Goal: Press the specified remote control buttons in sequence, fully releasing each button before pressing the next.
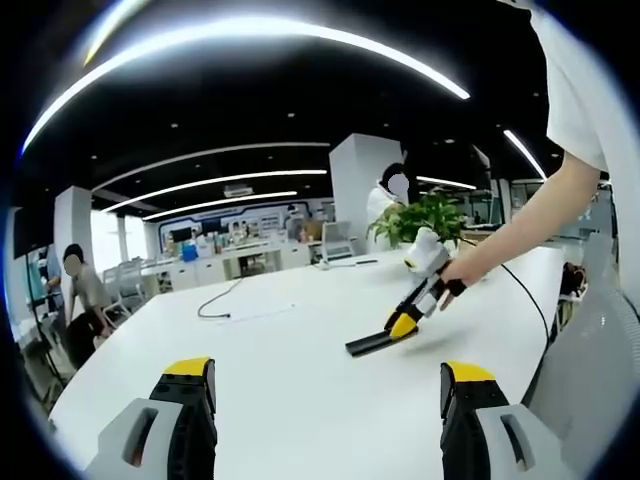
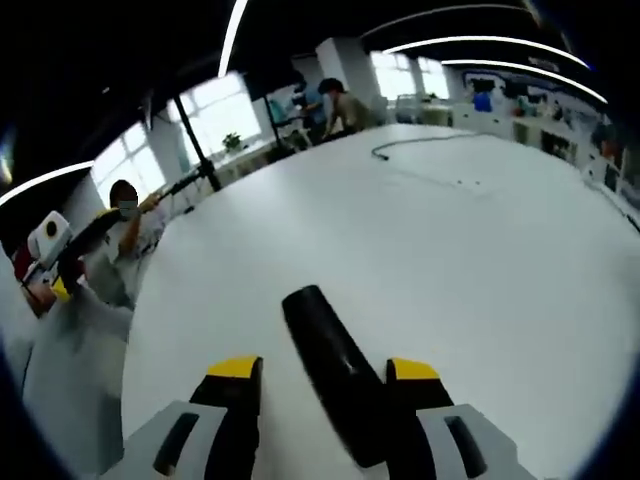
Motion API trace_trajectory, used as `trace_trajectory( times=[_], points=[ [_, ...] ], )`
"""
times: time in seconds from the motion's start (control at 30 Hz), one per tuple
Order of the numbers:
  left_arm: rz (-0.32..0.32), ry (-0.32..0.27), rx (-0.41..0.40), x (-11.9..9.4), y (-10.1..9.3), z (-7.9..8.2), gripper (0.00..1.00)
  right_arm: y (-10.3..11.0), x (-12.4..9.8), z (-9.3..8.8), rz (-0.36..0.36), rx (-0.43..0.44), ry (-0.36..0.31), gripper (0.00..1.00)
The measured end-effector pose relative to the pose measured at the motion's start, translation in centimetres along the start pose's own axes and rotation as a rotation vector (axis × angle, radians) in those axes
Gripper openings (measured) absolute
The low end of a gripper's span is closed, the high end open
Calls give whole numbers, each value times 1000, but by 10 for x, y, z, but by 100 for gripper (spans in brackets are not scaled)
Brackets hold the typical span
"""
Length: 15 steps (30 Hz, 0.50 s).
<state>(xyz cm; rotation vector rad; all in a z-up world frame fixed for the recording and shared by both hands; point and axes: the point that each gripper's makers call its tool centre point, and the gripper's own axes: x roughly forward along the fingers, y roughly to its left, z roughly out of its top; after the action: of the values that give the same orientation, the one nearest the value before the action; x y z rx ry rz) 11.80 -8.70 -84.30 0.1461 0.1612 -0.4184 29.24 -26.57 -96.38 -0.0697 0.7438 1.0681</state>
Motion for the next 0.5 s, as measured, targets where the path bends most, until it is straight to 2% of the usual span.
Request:
trace_trajectory(
  times=[0.1,0.27,0.43,0.5],
  points=[
    [-7,3,-2,0,-1,-1,96,-8,-10,0,-67,24,-63,67],
    [-20,4,-5,1,-4,-1,96,-6,-30,-4,-136,46,-136,74],
    [-31,9,-2,1,-7,-3,96,1,-52,-5,-187,88,-238,92],
    [-33,9,0,1,-7,-3,96,4,-57,-7,-191,94,-246,95]
  ],
)
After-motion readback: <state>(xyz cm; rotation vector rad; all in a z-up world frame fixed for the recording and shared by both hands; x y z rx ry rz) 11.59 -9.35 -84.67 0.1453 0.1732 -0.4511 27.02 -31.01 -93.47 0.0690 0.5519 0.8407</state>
